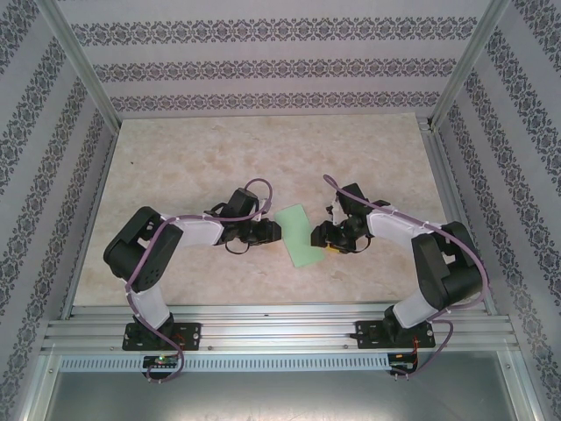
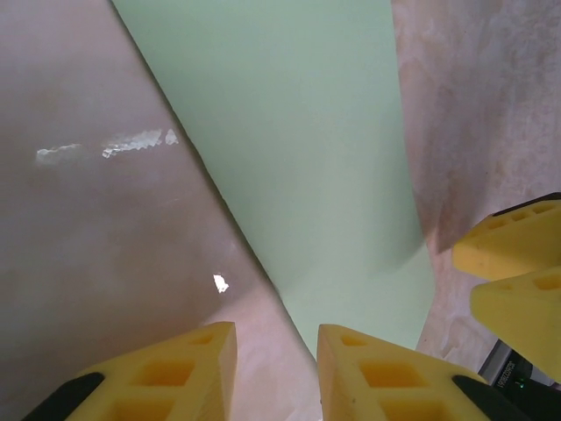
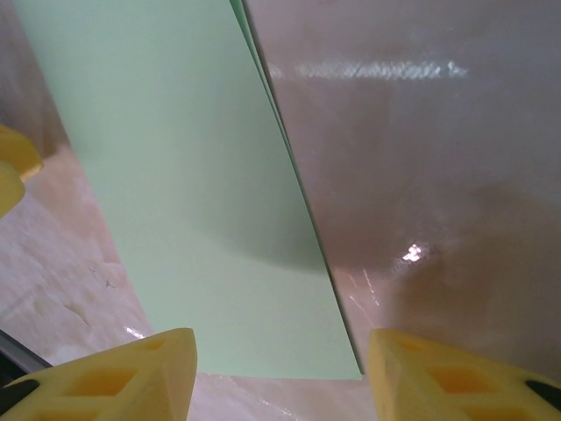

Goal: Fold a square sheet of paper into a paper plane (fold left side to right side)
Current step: Fold the triangle a second time at the center of the table.

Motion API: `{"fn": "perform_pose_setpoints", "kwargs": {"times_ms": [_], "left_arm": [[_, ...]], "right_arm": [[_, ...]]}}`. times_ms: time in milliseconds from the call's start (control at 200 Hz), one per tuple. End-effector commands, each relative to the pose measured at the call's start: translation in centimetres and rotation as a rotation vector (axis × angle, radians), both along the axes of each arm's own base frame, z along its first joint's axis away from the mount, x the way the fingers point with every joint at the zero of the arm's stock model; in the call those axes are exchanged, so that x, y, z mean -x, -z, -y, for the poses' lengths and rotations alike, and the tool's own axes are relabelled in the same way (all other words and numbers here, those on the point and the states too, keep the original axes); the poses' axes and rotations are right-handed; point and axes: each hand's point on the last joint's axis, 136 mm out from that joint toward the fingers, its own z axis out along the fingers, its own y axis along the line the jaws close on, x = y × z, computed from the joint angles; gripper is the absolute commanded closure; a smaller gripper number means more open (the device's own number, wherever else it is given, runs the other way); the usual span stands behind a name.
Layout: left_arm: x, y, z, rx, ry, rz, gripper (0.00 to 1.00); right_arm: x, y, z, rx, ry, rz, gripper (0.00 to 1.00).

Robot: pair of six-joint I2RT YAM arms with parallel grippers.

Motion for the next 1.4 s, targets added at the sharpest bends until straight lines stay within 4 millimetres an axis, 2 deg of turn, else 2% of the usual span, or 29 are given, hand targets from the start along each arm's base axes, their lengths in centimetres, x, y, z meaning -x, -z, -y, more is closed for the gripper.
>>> {"fn": "perform_pose_setpoints", "kwargs": {"times_ms": [0,230,515,654,744,864,1069,1279,1394], "left_arm": [[-1.0,-0.4,0.6,0.016,-0.007,0.020,0.68],[-1.1,-0.2,0.5,0.007,-0.008,0.021,0.68],[-1.1,-0.2,0.4,0.002,-0.004,0.023,0.69],[-1.1,-0.2,0.2,-0.013,-0.001,0.029,0.69],[-1.0,-0.2,0.1,-0.023,0.002,0.031,0.69],[-0.9,-0.1,0.0,-0.027,0.006,0.030,0.69],[-0.8,0.2,-0.2,-0.038,0.004,0.027,0.70],[-0.7,0.4,-0.3,-0.041,0.002,0.023,0.70],[-0.7,0.4,-0.3,-0.041,0.001,0.022,0.70]], "right_arm": [[0.2,0.4,-0.7,-0.034,-0.012,-0.019,0.46],[0.7,0.9,-1.2,-0.041,-0.025,-0.048,0.48],[0.3,-0.1,-2.6,-0.106,-0.019,-0.030,0.54],[0.1,-0.3,-2.4,-0.089,-0.013,-0.022,0.56],[-0.4,-0.5,-1.8,-0.052,-0.014,0.007,0.53],[-2.0,-1.2,-1.9,-0.042,-0.024,0.072,0.51],[-6.3,-2.2,-2.8,-0.024,-0.076,0.192,0.42],[-9.9,-2.1,-3.6,0.008,-0.141,0.256,0.35],[-10.8,-1.4,-4.4,-0.011,-0.163,0.253,0.34]]}}
